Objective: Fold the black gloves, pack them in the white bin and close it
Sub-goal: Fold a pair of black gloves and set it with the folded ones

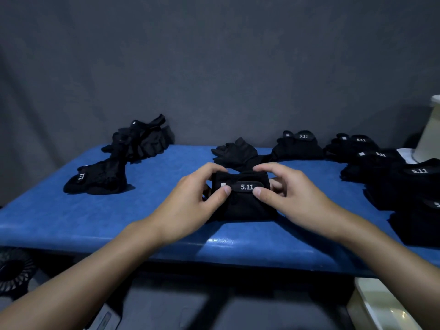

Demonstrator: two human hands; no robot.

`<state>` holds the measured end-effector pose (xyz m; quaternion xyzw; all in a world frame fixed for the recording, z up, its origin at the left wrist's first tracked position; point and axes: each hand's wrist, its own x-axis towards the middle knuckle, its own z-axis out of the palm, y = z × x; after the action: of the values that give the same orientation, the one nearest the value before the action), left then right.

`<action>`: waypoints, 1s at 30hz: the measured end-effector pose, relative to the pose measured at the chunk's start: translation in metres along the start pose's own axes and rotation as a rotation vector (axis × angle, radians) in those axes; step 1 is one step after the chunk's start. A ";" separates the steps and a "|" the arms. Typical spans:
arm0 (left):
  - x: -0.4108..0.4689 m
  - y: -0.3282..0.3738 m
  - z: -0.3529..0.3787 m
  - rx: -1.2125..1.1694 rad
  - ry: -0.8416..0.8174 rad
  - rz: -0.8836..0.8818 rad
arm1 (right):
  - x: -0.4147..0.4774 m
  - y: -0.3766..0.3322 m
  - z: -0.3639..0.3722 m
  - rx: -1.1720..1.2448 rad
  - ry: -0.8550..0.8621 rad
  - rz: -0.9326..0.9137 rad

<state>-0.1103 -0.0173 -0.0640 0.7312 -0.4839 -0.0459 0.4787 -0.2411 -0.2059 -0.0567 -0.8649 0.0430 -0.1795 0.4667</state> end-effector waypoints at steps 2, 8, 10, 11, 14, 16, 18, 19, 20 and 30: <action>0.002 -0.002 0.001 0.012 0.017 -0.029 | 0.001 0.002 0.003 -0.057 0.020 -0.015; 0.010 -0.003 0.004 0.026 0.062 -0.111 | 0.006 0.009 0.004 -0.134 0.067 -0.017; 0.011 0.002 0.005 0.033 0.063 -0.139 | 0.010 0.011 0.006 -0.149 0.134 -0.008; 0.012 0.005 0.005 0.032 0.058 -0.159 | 0.012 0.011 0.007 -0.147 0.160 0.005; 0.013 0.012 0.000 0.104 0.007 -0.172 | 0.016 0.014 0.011 -0.169 0.220 0.032; 0.011 0.012 -0.006 0.209 -0.052 -0.134 | 0.018 0.016 0.013 -0.182 0.249 0.045; 0.010 0.011 -0.010 0.245 -0.095 -0.118 | 0.020 0.017 0.014 -0.194 0.269 0.062; 0.009 0.009 -0.011 0.254 -0.110 -0.109 | 0.020 0.018 0.014 -0.196 0.276 0.072; 0.009 0.009 -0.011 0.270 -0.120 -0.099 | 0.021 0.018 0.015 -0.193 0.283 0.079; 0.008 0.007 -0.008 0.529 -0.106 -0.115 | 0.017 0.008 0.014 -0.323 0.184 -0.041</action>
<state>-0.1064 -0.0184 -0.0510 0.8537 -0.4609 0.0169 0.2416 -0.2193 -0.2032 -0.0655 -0.9093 0.0962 -0.2581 0.3120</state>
